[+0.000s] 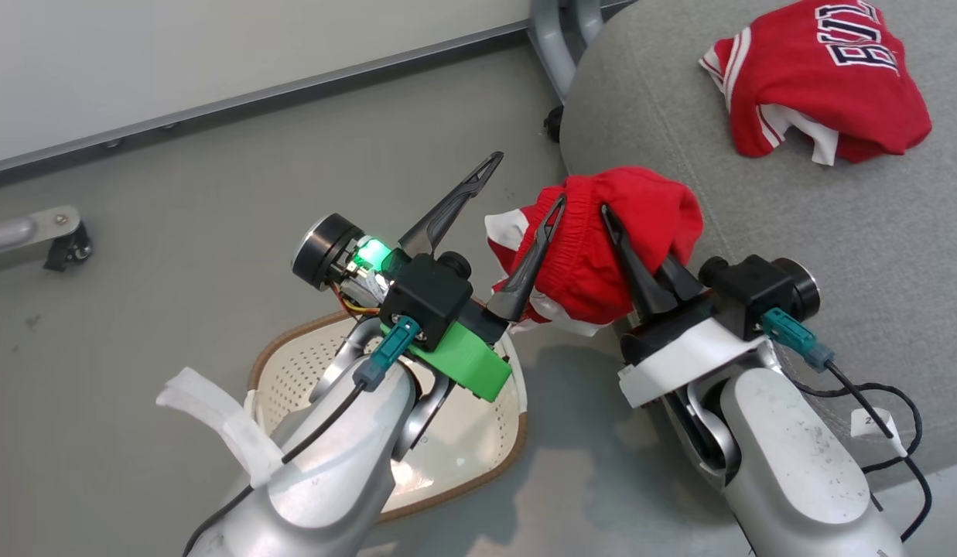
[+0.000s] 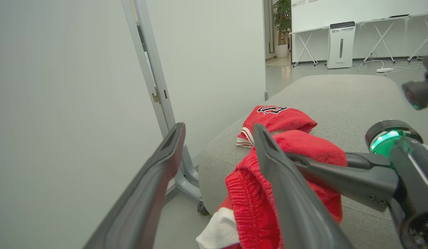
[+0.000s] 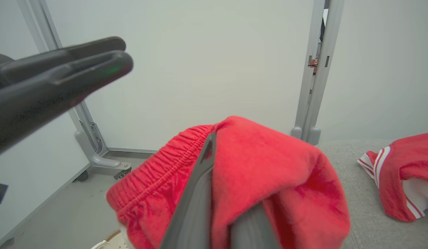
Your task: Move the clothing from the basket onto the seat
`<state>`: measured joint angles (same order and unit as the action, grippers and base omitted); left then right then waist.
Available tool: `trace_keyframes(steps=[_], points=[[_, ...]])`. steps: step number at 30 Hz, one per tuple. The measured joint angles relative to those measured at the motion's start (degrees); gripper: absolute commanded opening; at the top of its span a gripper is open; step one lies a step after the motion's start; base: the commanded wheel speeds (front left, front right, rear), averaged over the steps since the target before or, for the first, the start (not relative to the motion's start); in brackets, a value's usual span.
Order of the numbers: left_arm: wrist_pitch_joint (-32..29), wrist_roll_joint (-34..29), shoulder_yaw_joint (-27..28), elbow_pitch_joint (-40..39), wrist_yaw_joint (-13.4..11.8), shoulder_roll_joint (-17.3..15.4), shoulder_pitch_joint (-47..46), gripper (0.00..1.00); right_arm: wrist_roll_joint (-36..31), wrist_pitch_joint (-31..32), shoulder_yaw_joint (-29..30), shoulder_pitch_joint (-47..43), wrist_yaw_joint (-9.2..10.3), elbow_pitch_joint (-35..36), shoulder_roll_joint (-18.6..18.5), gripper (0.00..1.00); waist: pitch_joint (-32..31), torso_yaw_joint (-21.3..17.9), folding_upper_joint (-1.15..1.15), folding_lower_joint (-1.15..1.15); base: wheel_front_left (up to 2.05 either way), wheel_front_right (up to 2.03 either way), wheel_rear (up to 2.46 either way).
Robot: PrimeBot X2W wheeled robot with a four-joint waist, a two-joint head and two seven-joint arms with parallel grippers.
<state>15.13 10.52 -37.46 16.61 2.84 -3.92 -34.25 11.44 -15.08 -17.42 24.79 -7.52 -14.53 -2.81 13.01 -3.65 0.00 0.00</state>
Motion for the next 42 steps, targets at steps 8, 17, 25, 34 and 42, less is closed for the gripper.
trace_keyframes(steps=[8,17,25,34,42], points=[[0.0,-0.5,0.1,1.0,0.3,-0.7,0.4,1.0,-1.3,0.0,5.0,-3.0,0.0,2.7,-0.1,0.0,0.9,-5.9,0.0,0.0,0.0,0.0,0.0],[0.0,-0.9,-0.2,2.0,0.8,-1.2,0.4,1.0,-1.6,0.0,9.7,-6.9,0.0,5.6,-0.1,0.0,2.2,-12.4,0.0,0.0,0.0,0.0,0.0],[0.0,-0.9,0.1,1.9,0.9,-1.1,0.3,1.0,-1.8,0.0,12.9,-9.2,0.0,7.4,-0.1,0.0,3.7,-15.4,0.0,0.0,0.0,0.0,0.0],[0.0,-1.1,1.3,1.2,0.7,-2.2,0.5,1.0,-2.0,0.0,17.5,-3.4,0.0,9.9,-0.7,0.0,5.4,-15.1,0.0,0.0,0.0,0.0,0.0],[0.0,-1.8,1.4,0.6,0.7,-2.3,0.2,1.0,-2.5,0.0,22.1,9.0,0.0,10.9,-3.8,0.0,8.8,-13.4,0.0,0.0,0.0,0.0,0.0]])
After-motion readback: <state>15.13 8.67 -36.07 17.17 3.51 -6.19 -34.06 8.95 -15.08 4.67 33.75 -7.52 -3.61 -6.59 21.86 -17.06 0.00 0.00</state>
